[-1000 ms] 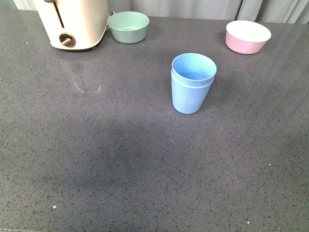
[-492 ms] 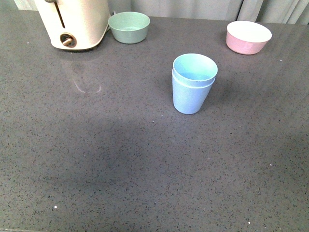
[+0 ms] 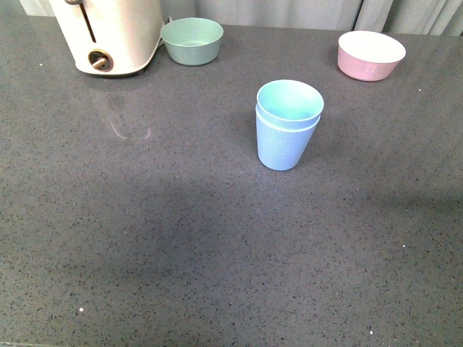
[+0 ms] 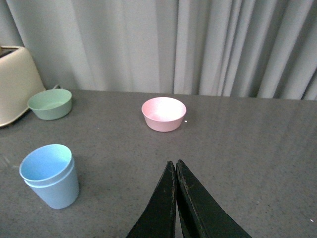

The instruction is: Stack blue cups with both arms

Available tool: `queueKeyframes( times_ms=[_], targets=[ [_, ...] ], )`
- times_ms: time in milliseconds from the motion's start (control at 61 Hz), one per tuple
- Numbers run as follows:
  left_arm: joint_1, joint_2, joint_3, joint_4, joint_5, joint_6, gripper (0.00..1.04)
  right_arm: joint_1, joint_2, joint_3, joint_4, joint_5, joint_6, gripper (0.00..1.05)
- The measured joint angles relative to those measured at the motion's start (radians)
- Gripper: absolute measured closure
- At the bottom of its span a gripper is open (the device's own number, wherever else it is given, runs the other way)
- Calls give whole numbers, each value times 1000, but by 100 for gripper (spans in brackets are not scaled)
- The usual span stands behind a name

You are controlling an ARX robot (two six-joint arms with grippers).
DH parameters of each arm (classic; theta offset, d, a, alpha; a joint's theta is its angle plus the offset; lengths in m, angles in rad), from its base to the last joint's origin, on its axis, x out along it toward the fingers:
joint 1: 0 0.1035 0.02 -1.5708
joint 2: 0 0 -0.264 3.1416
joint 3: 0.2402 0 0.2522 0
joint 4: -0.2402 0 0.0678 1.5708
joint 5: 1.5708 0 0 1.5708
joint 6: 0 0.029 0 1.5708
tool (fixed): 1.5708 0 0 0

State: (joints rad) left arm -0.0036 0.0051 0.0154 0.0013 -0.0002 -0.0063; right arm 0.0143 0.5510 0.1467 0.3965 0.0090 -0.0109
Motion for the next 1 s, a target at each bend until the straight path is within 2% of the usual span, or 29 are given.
queueKeyframes(
  times_ms=[639,1000],
  targets=[
    [0,0,0,0,0,0,9,-11,-261,-123,-121,-11,0,103],
    [0,0,0,0,0,1,9,-11,-365,-124,-209,-9,0,103]
  ],
)
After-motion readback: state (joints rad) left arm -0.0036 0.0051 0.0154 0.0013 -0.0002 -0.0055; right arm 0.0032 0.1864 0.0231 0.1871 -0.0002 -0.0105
